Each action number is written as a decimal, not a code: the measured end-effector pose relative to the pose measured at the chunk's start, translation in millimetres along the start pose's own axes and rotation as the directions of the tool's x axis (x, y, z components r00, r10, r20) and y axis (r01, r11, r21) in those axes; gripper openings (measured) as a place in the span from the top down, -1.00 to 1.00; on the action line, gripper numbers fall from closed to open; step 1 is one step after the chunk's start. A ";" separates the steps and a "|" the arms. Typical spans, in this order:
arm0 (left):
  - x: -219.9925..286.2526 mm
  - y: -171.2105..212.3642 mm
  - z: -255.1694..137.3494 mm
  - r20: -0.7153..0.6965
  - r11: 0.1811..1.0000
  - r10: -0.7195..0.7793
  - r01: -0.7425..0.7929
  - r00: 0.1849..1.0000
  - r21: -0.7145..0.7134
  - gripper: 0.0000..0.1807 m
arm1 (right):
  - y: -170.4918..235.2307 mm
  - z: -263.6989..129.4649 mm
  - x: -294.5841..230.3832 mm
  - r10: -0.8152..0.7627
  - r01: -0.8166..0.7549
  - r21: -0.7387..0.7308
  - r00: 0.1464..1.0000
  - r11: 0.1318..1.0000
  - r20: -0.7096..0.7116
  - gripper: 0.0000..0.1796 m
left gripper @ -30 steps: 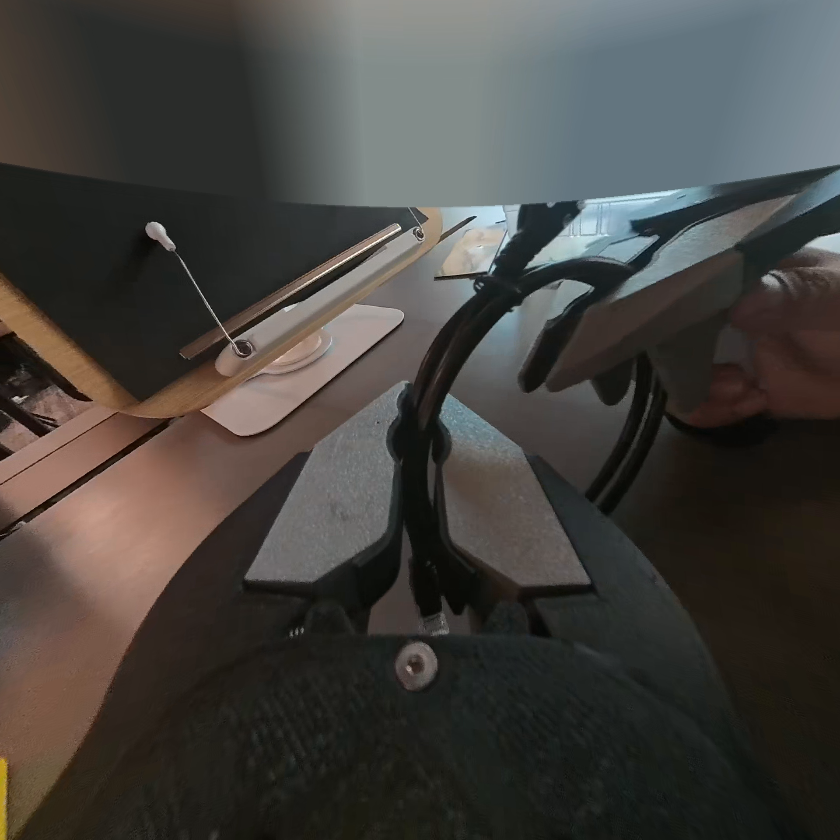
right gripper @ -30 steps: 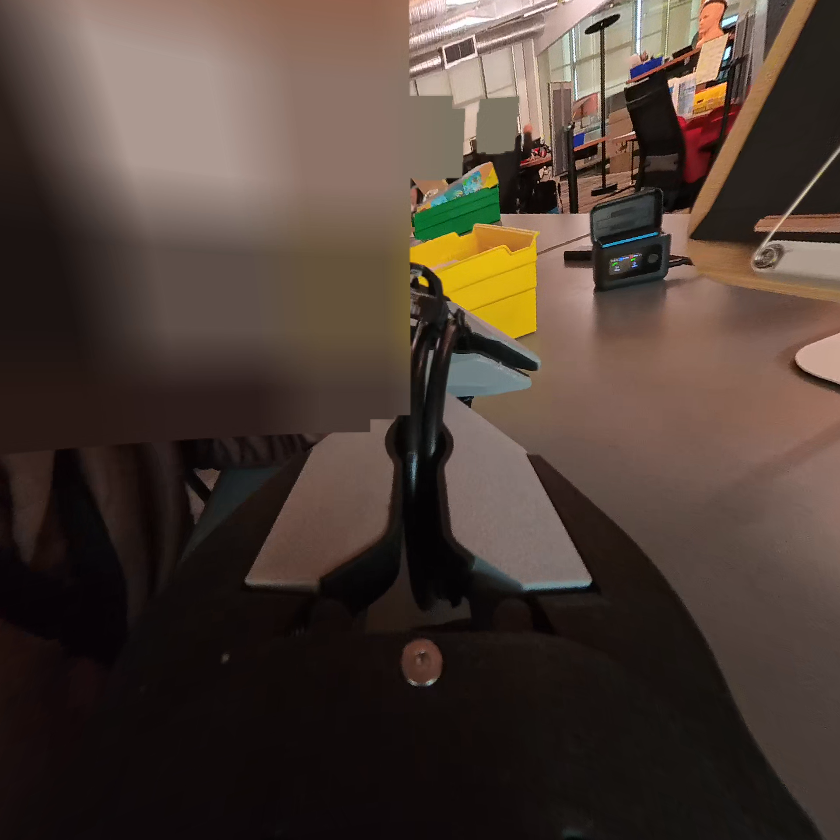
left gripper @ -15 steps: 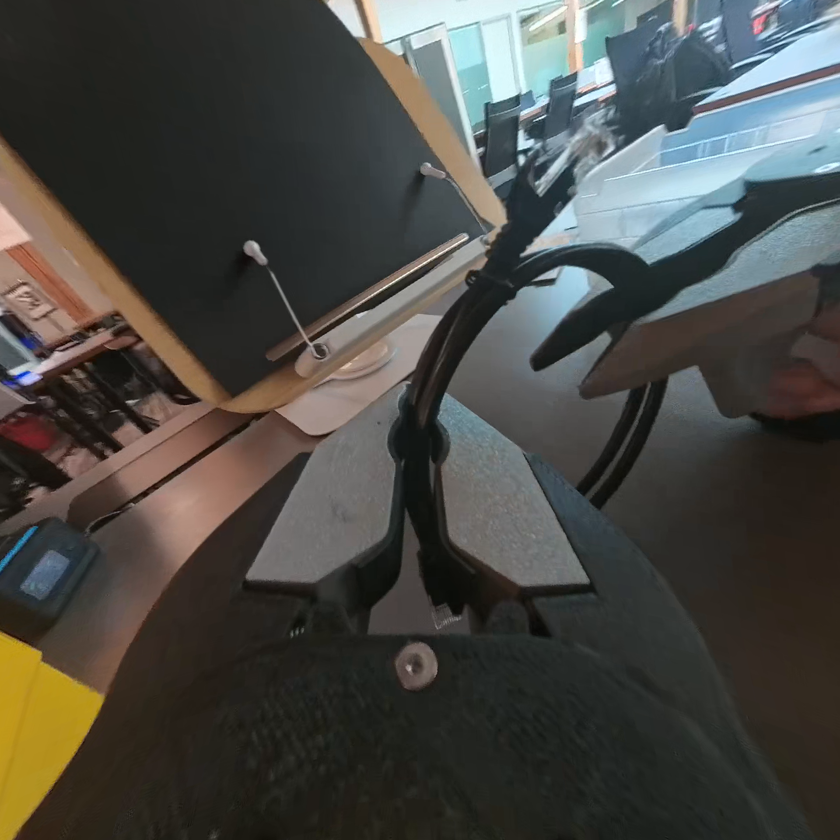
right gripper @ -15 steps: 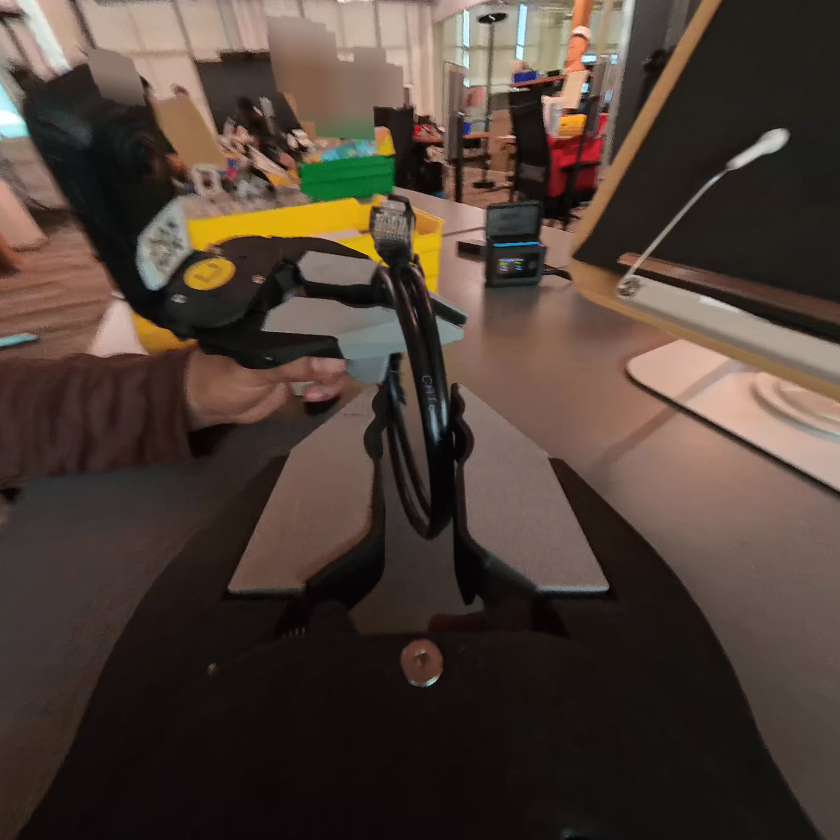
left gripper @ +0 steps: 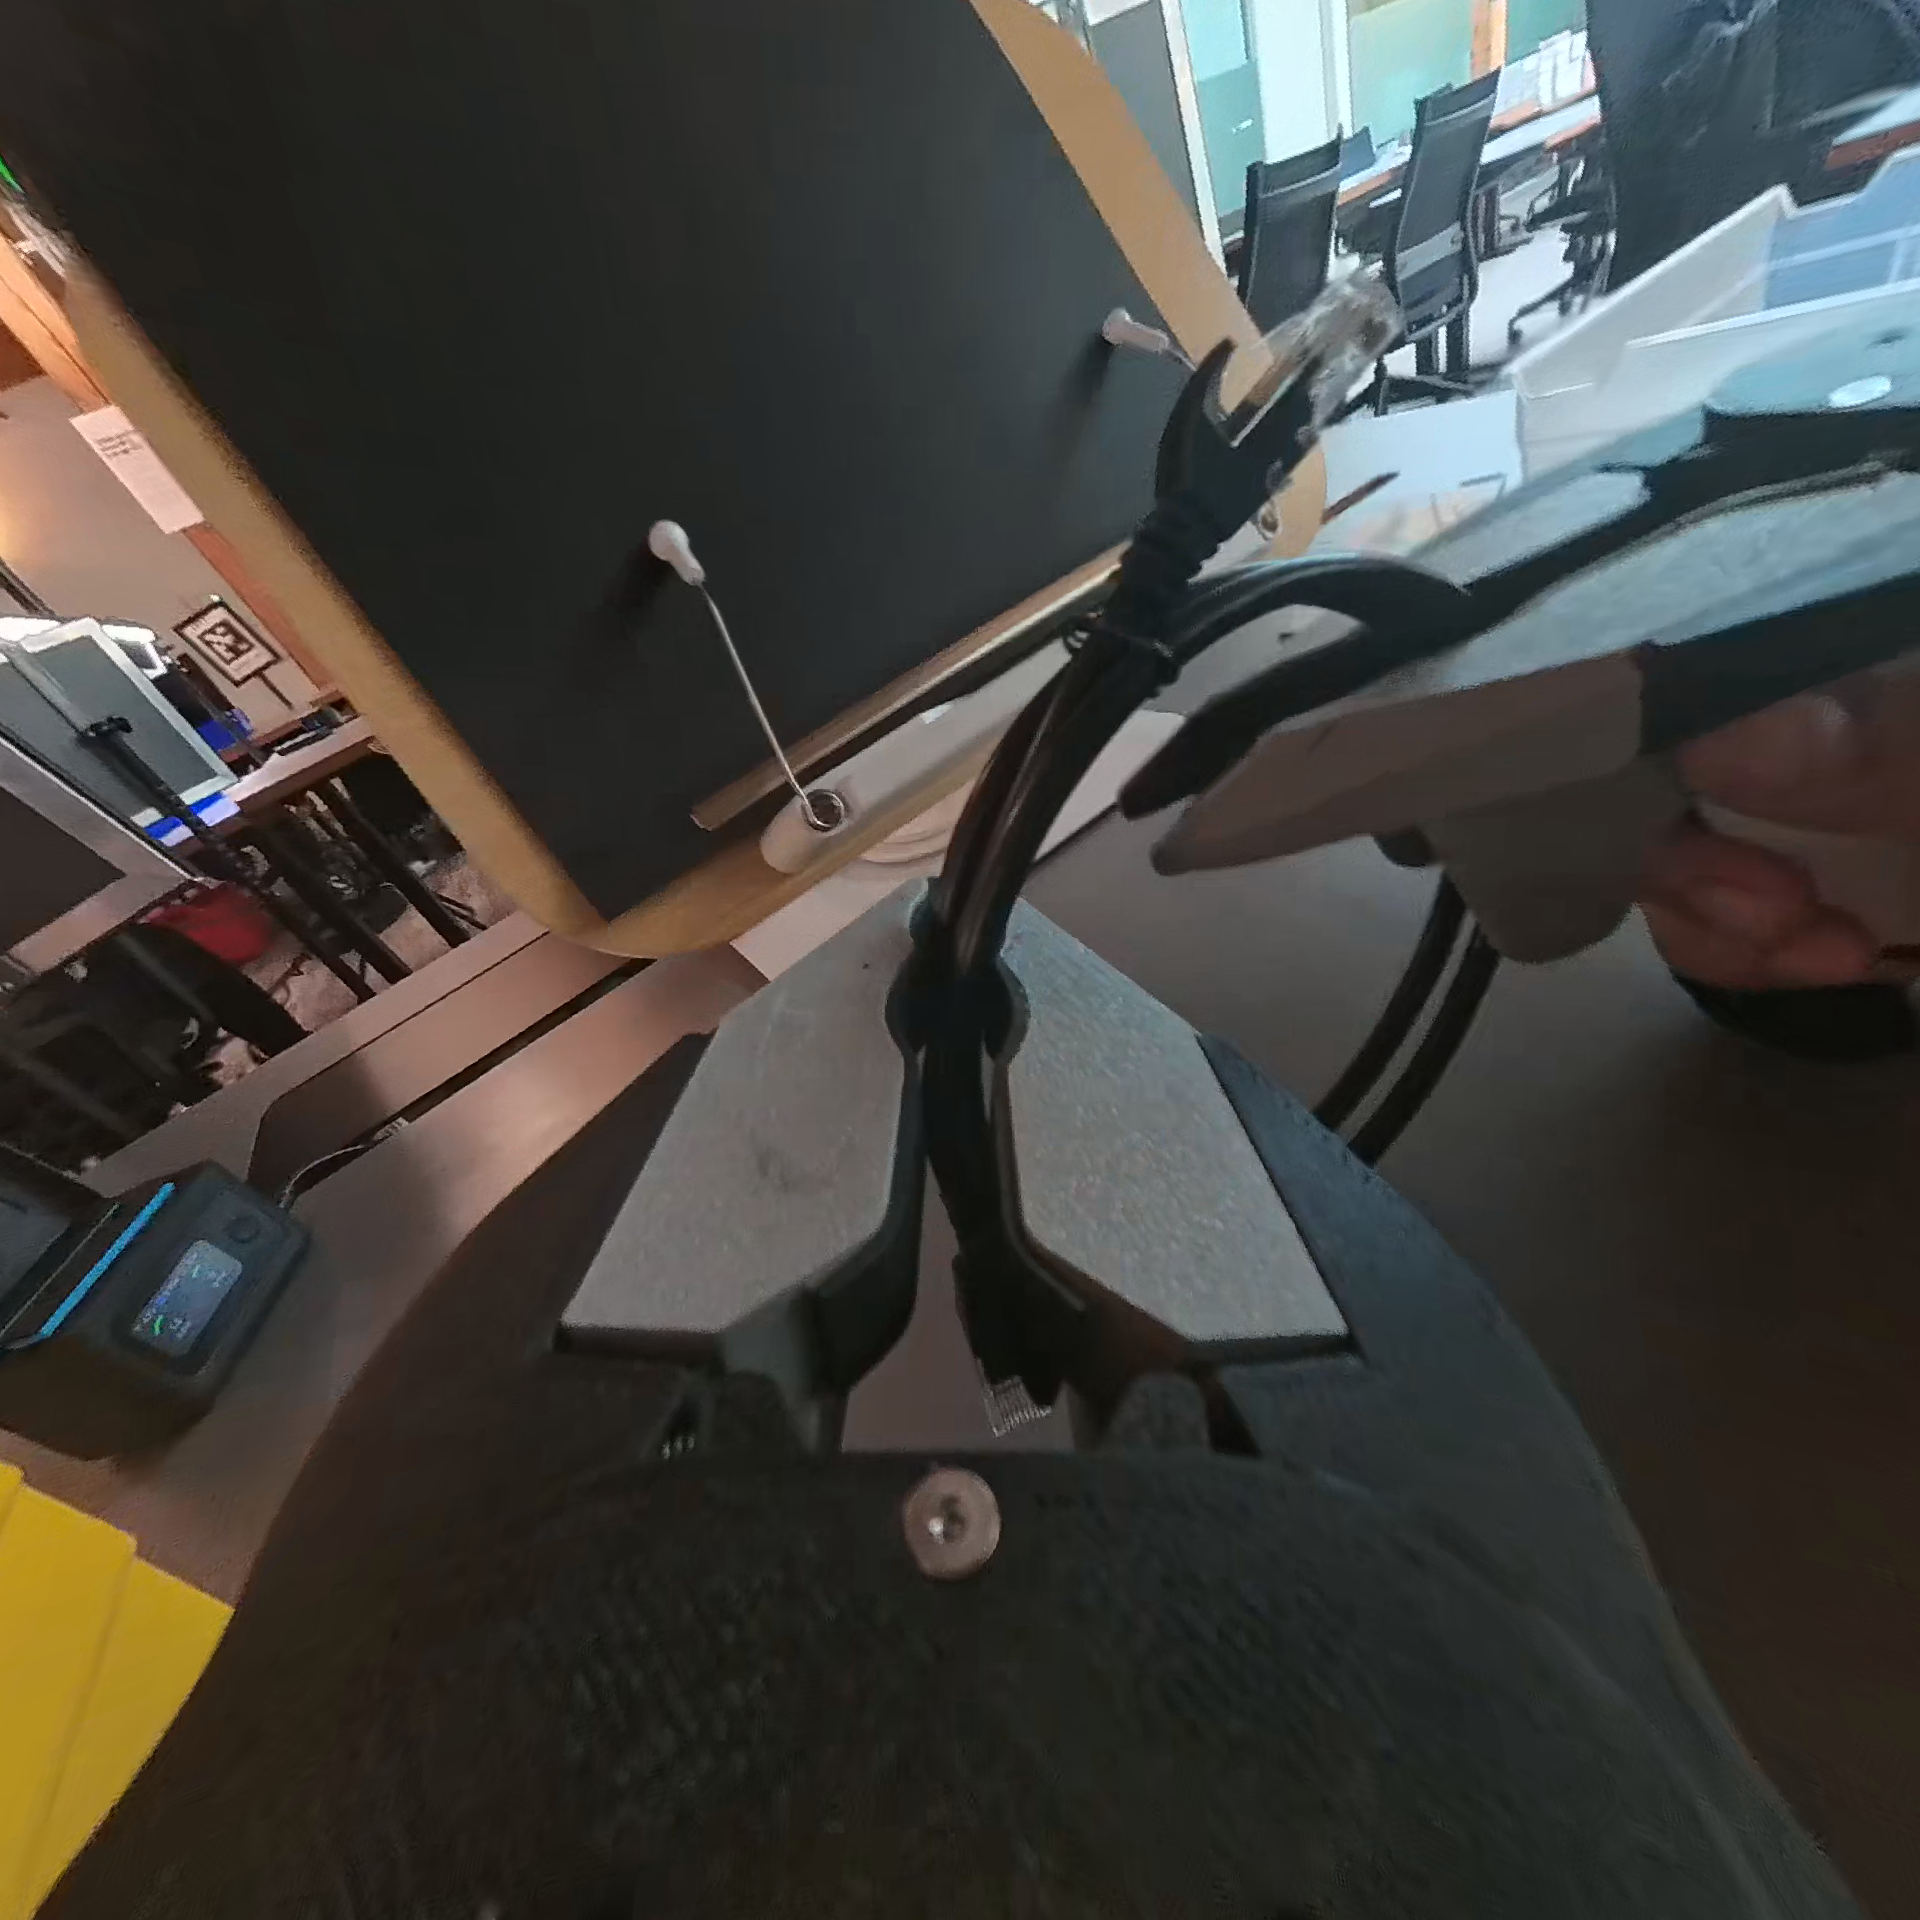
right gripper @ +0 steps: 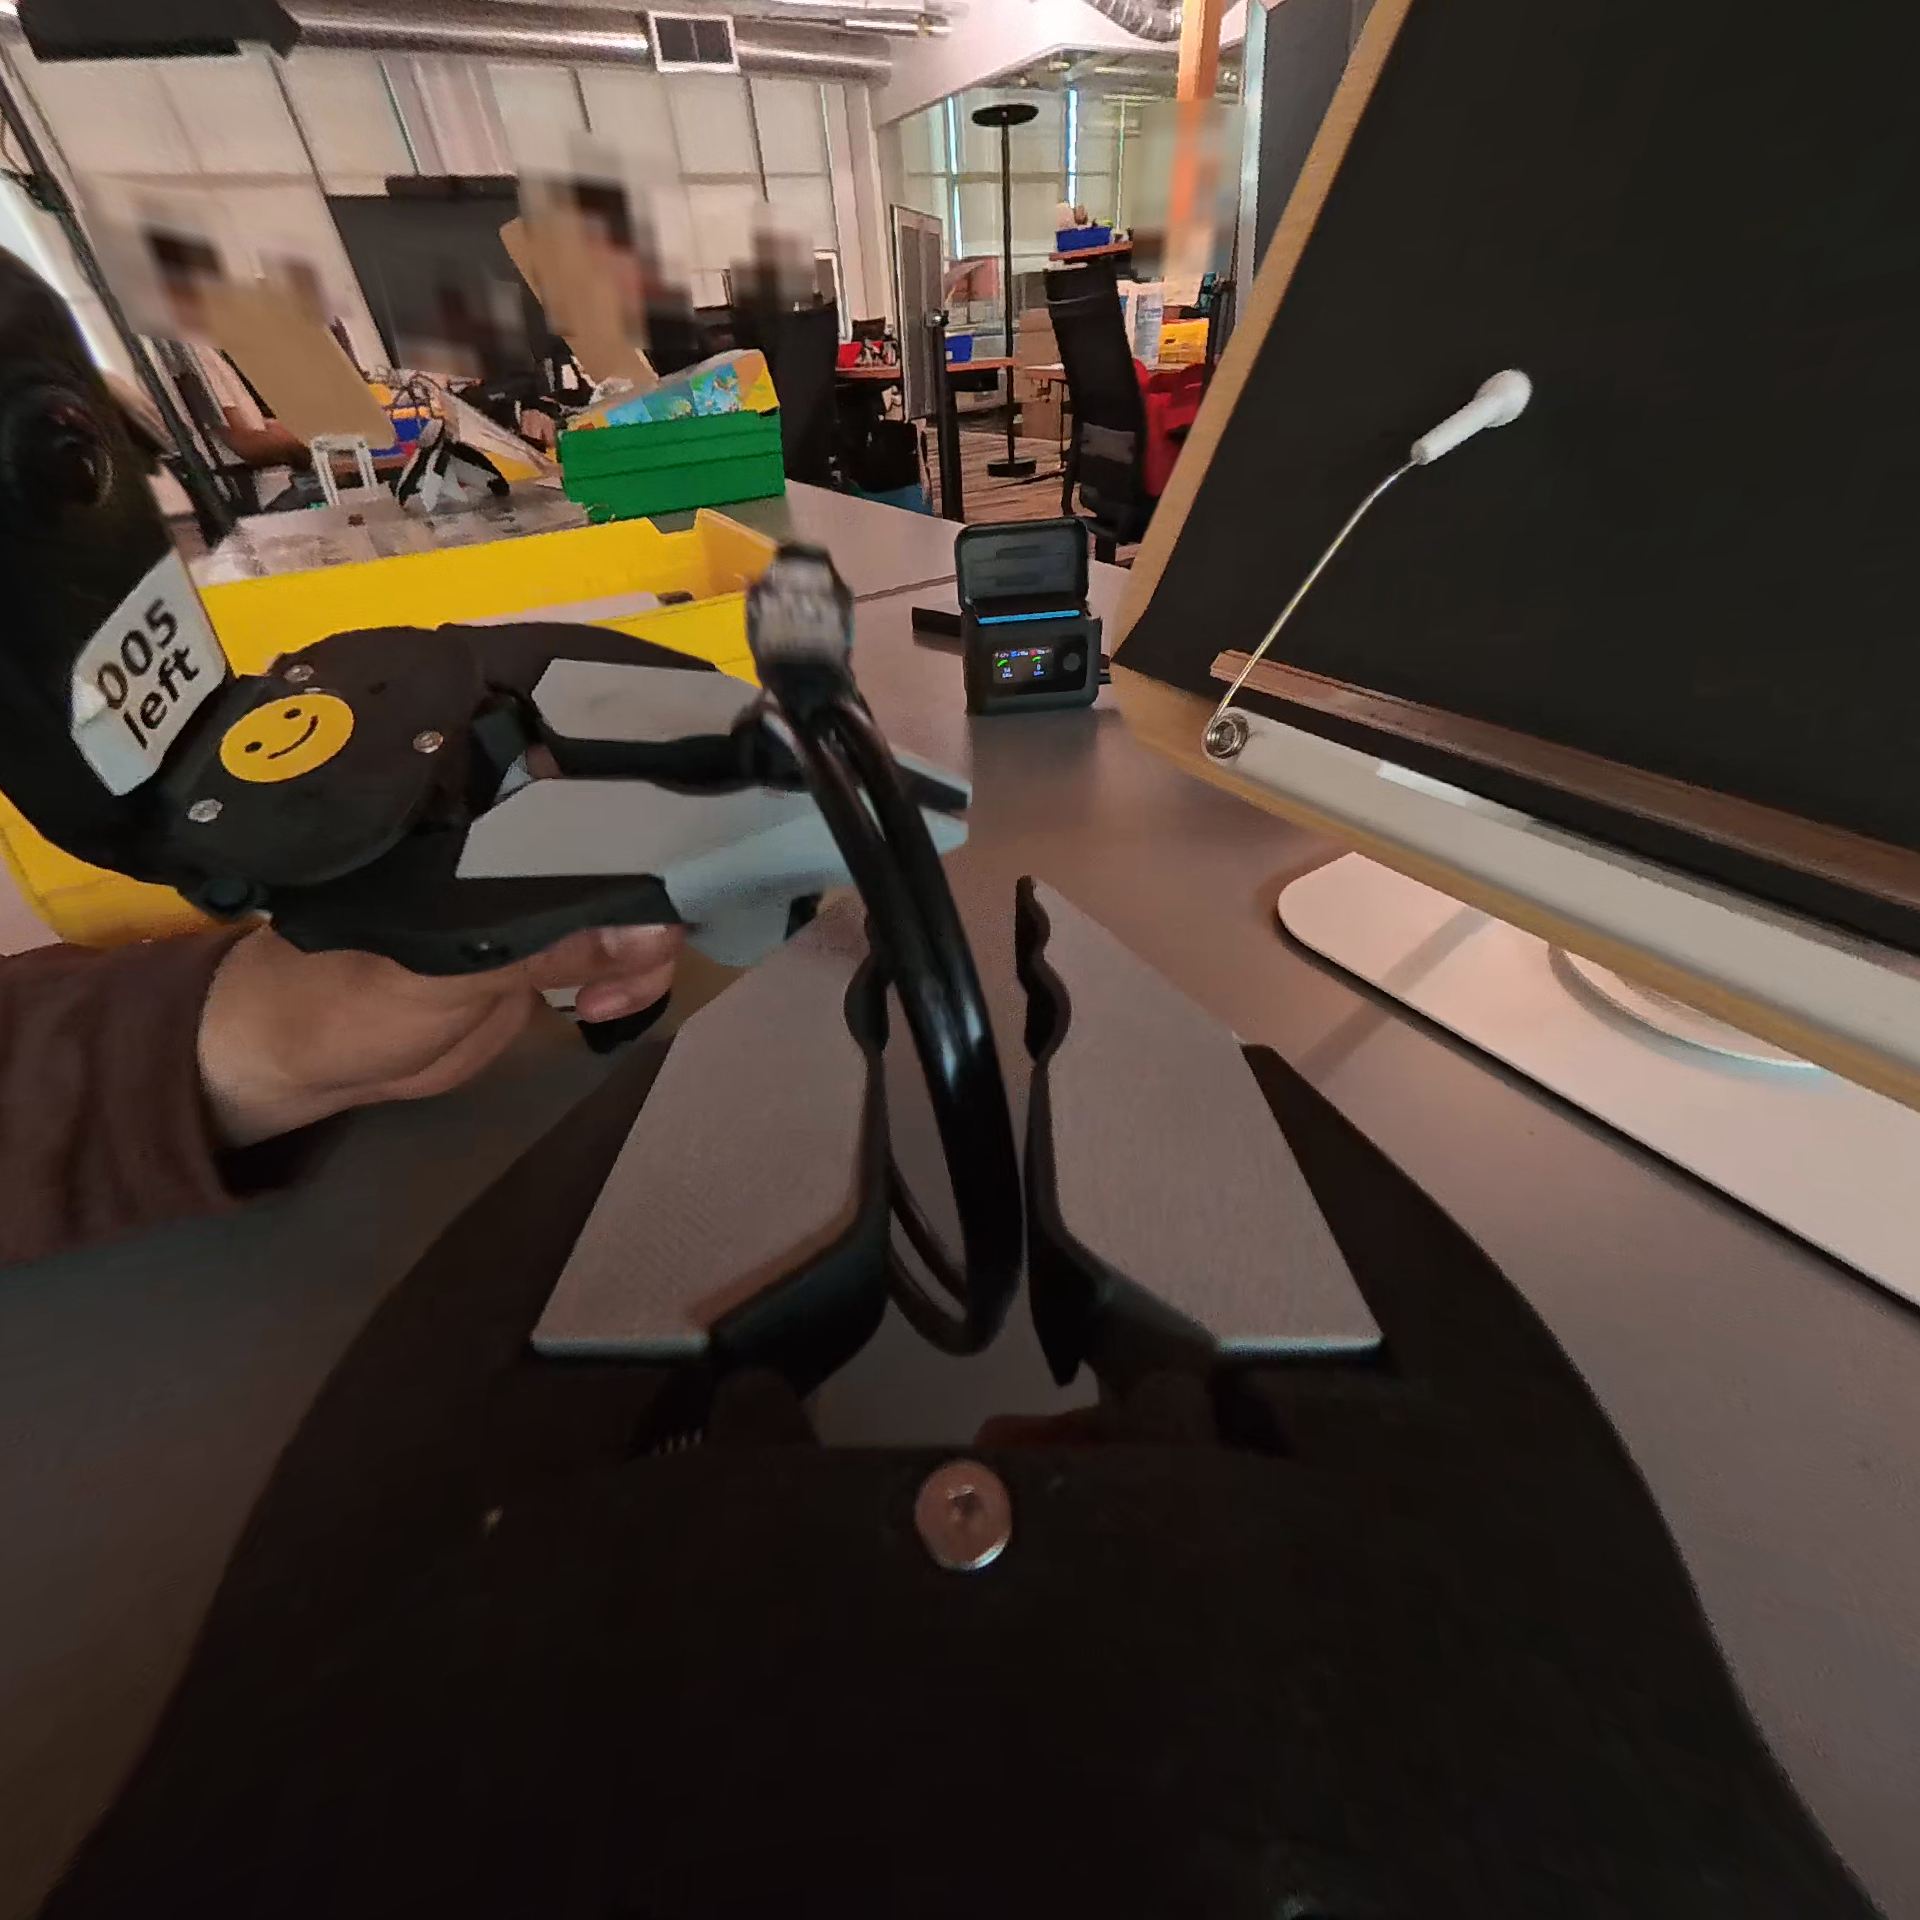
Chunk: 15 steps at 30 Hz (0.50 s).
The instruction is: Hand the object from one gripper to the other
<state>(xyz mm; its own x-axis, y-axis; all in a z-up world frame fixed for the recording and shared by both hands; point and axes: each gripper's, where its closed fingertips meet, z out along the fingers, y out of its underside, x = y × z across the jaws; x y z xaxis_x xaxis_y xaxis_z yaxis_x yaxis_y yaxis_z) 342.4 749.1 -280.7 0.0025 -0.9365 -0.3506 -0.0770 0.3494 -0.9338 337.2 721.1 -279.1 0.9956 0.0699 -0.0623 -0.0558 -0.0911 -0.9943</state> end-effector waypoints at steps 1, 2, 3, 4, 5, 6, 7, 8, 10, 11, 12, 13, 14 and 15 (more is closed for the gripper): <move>2.8 1.8 1.7 -0.004 1.000 0.019 -0.019 1.000 -0.015 0.99 | 0.4 0.7 2.0 0.000 0.000 -0.004 1.000 1.000 -0.003 0.78; 5.7 2.2 3.0 -0.006 0.999 0.040 -0.040 0.999 -0.022 0.99 | 1.3 1.0 3.9 0.007 -0.008 -0.010 1.000 1.000 -0.009 0.76; 9.1 2.2 3.6 -0.012 0.998 0.062 -0.062 0.998 -0.023 0.99 | 0.7 0.4 3.7 0.012 -0.012 -0.005 1.000 1.000 -0.005 0.77; 10.6 3.3 3.9 -0.011 0.996 0.083 -0.084 0.996 -0.032 1.00 | 0.2 -0.4 3.5 0.008 -0.008 -0.002 1.000 1.000 -0.006 0.77; 10.5 4.3 3.7 -0.005 0.995 0.096 -0.096 0.995 -0.040 0.99 | 1.8 -0.7 4.0 -0.004 0.004 -0.014 1.000 1.000 -0.013 0.77; 9.4 4.7 3.4 -0.001 0.994 0.096 -0.096 0.995 -0.044 0.98 | 3.2 -1.1 3.2 -0.019 0.019 -0.024 1.000 1.000 -0.013 0.75; 7.3 5.1 3.1 0.004 0.995 0.086 -0.086 0.996 -0.046 0.98 | 3.8 -1.6 0.9 -0.031 0.031 -0.027 0.999 0.999 -0.007 0.74; 5.0 5.6 2.9 0.007 0.997 0.068 -0.067 0.998 -0.047 0.98 | 5.0 -1.8 -2.0 -0.037 0.037 -0.033 0.999 0.999 0.004 0.73; 2.4 5.9 2.5 0.002 0.998 0.035 -0.035 0.999 -0.046 0.98 | 7.3 -2.5 -8.0 -0.044 0.045 -0.046 0.999 0.998 0.024 0.69; 2.6 5.3 1.8 -0.004 0.999 0.028 -0.028 1.000 -0.040 0.98 | 7.0 -3.3 -9.3 -0.051 0.052 -0.043 0.999 0.998 0.020 0.69; 3.7 4.1 1.3 -0.014 0.999 0.028 -0.029 1.000 -0.034 0.98 | 6.7 -4.1 -9.4 -0.056 0.056 -0.042 0.998 0.998 0.013 0.70; 4.8 3.4 0.7 -0.022 0.999 0.036 -0.036 0.999 -0.033 0.98 | 6.5 -4.5 -9.6 -0.056 0.057 -0.041 0.998 0.998 0.009 0.71; 5.7 3.0 0.2 -0.029 0.998 0.047 -0.048 0.998 -0.036 0.98 | 5.8 -4.7 -9.6 -0.053 0.053 -0.039 0.999 0.998 0.007 0.72; 6.9 3.3 -0.1 -0.039 0.997 0.055 -0.057 0.998 -0.043 0.98 | 4.8 -4.6 -9.8 -0.050 0.050 -0.034 0.999 0.998 0.007 0.73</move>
<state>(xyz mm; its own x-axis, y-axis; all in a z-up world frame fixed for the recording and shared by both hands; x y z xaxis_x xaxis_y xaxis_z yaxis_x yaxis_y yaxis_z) 342.0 743.8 -286.2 -0.0403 -0.9163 -0.3986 -0.1193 0.4005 -0.9085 327.5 715.4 -282.9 0.9966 0.0818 -0.0135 -0.0035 -0.1216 -0.9926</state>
